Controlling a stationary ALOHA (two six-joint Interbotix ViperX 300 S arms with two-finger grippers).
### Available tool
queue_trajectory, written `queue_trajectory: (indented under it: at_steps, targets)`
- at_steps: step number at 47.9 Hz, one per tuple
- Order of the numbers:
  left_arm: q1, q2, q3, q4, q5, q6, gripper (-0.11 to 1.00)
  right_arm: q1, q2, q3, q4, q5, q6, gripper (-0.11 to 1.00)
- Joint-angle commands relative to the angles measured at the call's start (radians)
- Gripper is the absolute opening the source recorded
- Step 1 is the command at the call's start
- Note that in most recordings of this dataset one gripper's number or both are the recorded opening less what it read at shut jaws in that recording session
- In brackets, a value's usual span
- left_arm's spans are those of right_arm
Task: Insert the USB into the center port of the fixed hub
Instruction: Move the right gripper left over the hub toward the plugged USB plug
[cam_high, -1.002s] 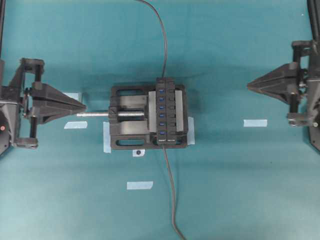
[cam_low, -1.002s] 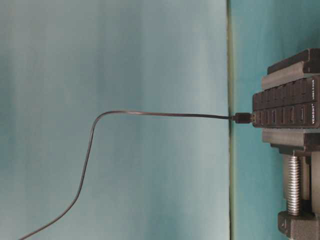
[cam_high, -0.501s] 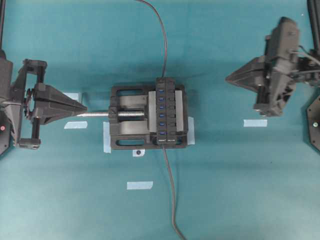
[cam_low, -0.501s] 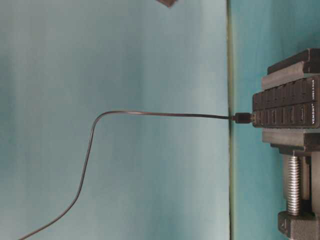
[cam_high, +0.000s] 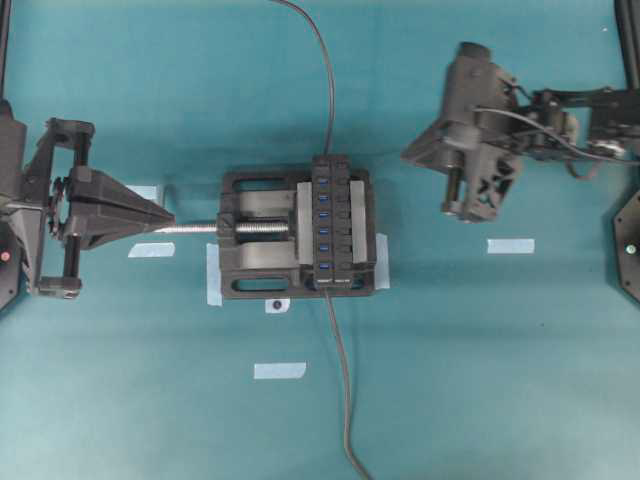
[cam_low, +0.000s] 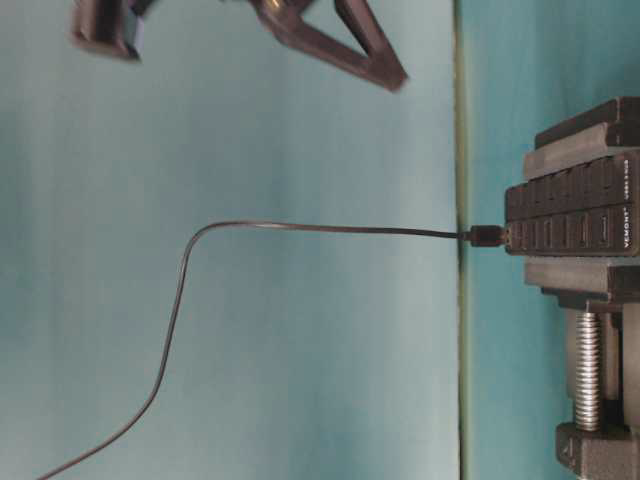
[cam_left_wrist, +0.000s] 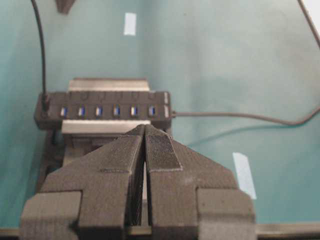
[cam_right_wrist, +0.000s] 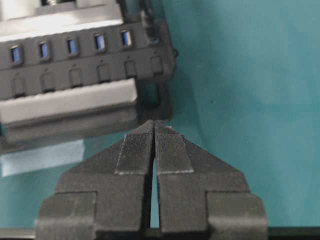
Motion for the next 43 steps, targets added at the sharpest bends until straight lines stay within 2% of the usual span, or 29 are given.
queue_trajectory:
  at_steps: [1,18,43]
  targets:
    - [-0.002,-0.002,-0.021,0.002,-0.003,-0.002,0.00,-0.005,0.032,-0.051,-0.002,-0.011,-0.015,0.01]
    - [-0.002,-0.002,-0.020,0.002,-0.003,-0.002,0.00,-0.005,0.166,-0.138,-0.002,-0.048,-0.025,0.01]
    - [-0.002,0.000,-0.015,0.002,-0.003,-0.002,0.00,0.009,0.232,-0.207,-0.002,-0.052,-0.026,0.01]
